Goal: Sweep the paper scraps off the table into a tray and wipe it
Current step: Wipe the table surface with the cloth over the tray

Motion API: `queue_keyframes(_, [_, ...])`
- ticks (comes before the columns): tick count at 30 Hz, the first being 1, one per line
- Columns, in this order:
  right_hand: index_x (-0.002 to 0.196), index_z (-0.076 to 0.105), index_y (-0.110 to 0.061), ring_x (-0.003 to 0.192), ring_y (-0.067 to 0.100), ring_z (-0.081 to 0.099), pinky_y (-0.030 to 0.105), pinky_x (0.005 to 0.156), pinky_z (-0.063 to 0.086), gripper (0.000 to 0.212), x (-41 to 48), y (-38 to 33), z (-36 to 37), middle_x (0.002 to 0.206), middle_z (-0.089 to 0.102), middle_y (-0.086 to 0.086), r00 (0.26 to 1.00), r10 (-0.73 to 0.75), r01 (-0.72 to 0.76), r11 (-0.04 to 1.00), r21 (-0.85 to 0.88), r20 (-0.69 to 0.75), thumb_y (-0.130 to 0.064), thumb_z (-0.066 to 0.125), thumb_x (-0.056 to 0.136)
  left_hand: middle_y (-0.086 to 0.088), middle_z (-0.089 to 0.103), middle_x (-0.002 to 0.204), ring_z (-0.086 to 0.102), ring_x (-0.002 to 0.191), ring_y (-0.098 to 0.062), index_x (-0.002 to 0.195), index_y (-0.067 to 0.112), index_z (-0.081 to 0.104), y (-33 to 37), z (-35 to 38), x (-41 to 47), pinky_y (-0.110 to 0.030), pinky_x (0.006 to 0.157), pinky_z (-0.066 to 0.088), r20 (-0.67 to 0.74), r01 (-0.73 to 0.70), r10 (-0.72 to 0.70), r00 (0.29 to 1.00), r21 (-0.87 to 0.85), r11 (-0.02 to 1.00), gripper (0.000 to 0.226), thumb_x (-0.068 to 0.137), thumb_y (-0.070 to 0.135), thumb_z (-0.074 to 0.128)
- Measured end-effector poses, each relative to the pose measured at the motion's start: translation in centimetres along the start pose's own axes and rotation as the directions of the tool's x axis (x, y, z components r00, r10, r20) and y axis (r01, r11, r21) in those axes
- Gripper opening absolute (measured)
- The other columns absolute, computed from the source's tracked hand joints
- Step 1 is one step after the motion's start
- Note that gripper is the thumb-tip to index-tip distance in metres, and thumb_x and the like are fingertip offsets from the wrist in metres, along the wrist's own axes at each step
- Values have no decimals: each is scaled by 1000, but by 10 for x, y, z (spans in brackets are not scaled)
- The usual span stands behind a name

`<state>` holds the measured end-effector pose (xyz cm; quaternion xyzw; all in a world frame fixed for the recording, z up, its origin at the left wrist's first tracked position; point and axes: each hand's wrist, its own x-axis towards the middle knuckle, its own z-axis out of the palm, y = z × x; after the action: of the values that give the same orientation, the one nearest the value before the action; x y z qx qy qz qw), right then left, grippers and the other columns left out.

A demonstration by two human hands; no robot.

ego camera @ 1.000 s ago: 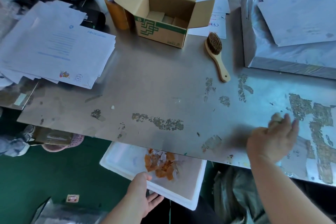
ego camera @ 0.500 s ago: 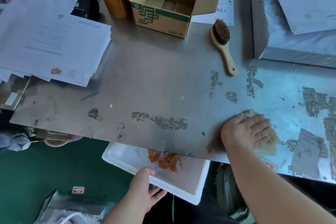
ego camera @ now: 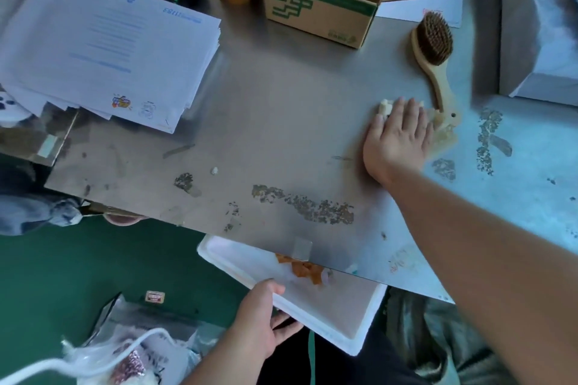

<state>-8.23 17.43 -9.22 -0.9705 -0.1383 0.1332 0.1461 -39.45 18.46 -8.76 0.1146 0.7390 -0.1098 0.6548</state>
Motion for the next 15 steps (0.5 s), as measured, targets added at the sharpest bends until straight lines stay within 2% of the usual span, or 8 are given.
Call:
queue_keyframes(5, [163, 11, -23, 157, 16, -4, 38, 126, -8, 66, 30, -56, 9, 171, 3, -2, 951, -287, 296, 953, -66, 117, -52, 11, 103, -18, 72, 106, 71, 103, -36, 109, 7, 65, 8, -4, 2, -59, 86, 61, -2, -22, 22, 1000, -8, 1000, 17, 92, 8, 60])
queue_keyframes(10, [162, 17, -24, 157, 16, -3, 36, 126, -9, 62, 17, -126, 34, 171, 5, -2, 797, -547, 574, 818, -36, 256, -48, 16, 105, -16, 72, 101, 72, 98, -33, 108, 9, 65, 14, -11, 5, -58, 85, 62, 2, -28, 28, 1000, -36, 999, 17, 93, 7, 58])
queue_keyframes(15, [162, 17, -27, 157, 14, -6, 35, 125, -12, 60, -24, -168, 59, 171, 3, -5, 656, -674, 718, 696, -6, 341, -49, 16, 106, -16, 70, 107, 70, 102, -32, 109, 9, 64, 22, -27, 9, -56, 83, 63, -10, -26, 25, 1000, -30, 999, 16, 93, 9, 59])
